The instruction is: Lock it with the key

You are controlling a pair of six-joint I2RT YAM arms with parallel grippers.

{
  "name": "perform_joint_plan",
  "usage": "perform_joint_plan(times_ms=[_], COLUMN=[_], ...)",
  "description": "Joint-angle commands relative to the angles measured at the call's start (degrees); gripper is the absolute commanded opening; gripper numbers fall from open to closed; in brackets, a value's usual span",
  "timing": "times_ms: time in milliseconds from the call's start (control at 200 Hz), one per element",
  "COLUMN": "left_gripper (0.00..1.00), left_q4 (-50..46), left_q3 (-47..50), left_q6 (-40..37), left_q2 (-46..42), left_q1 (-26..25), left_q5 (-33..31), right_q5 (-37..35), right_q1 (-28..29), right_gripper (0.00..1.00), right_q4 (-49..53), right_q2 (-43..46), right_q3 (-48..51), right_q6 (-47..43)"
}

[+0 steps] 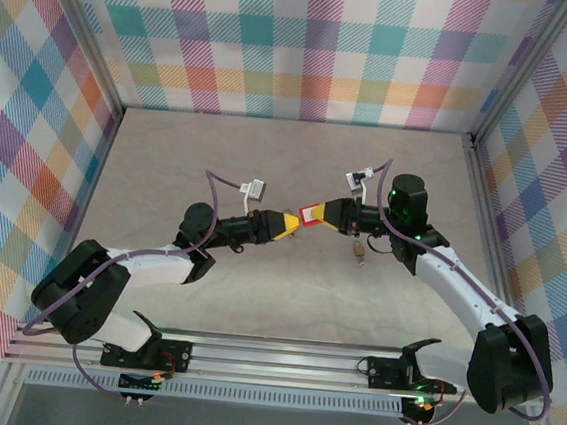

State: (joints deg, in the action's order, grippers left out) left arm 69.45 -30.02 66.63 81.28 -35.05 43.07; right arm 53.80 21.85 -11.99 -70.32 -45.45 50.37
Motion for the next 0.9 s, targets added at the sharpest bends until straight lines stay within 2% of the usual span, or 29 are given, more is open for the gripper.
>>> perform_joint_plan(times_ms=[0,260,390,465,505,895], left_gripper=[0.34,0.2,0.16,0.08,0.0,0.0], left_q4=[4.6,5.7,6.0,6.2,6.1,7.1], left_q3=[-1.6,-1.4,-1.4,-1.6,-1.7,2.0], left_q6=[-0.4,-0.3,-0.4,-0.4,-0.5,-4.5], left_q2=[0.4,0.8,0.9,1.0,1.1,-2.4], left_q1=[0.2,0.1,0.1,0.1,0.1,0.3], left_q5=[1.2,0.9,0.8,0.8,0.9,-3.2], right_q5=[-0.1,0.4,0.6,0.8,0.8,1.2], right_q1=[0.4,0.4,0.4,0.4,0.5,0.4], right_gripper=[0.0,0.0,0.0,0.0,0.0,0.0], right_q4=[-2.4,-5.1,-5.2,-5.6,-5.8,-4.3], right_q2=[-0.2,-0.4,-0.3,-0.1,0.1,0.7], right_q3=[-0.5,-0.2,-0.2,0.2,0.3,0.9], right_q6=[0.0,2.2,2.4,2.7,2.8,1.4])
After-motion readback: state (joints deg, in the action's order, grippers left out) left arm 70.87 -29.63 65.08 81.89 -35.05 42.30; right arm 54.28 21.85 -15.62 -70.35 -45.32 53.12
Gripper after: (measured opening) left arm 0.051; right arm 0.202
